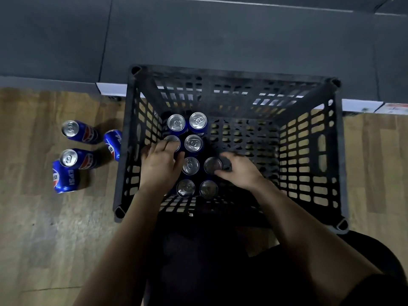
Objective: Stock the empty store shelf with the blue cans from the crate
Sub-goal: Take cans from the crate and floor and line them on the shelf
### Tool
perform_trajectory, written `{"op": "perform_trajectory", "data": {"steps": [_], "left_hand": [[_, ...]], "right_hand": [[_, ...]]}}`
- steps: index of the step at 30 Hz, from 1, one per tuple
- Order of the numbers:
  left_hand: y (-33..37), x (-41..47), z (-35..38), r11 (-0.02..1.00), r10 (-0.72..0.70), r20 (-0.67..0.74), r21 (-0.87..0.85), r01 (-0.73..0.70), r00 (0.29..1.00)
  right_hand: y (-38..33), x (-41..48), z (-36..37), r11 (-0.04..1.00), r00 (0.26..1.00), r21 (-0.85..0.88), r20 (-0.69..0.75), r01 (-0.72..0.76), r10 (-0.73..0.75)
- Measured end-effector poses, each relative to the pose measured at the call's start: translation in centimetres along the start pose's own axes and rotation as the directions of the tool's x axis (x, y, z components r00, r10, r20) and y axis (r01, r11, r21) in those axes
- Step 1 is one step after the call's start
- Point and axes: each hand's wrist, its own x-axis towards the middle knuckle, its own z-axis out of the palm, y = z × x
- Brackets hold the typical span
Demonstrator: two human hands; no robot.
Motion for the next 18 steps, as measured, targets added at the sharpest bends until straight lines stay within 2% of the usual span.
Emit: {"op": "perform_trajectory", "data": {"steps": [4, 8, 18], "left_hand": [[-0.6, 0.7, 0.6, 0.998, 0.016, -0.018, -0.068, -0.017, 1.000], [-0.1, 0.7, 0.7, 0.999, 0.035, -0.057, 0.022, -0.034, 0.998], [1.0, 1.5, 0.6, 0.998, 0.038, -0.078, 0.054, -0.034, 0.996]], "right_hand": [[0.4, 2.3, 0.8, 0.996, 0.998, -0.080, 0.047, 0.044, -0.040], [0.5, 3.1, 1.7, 0.991, 0.997, -0.127, 0.073, 0.037, -0.028], [1.2, 3.2, 3.5, 0.991, 0.997, 0.121, 0.060, -0.056, 0.049]]}}
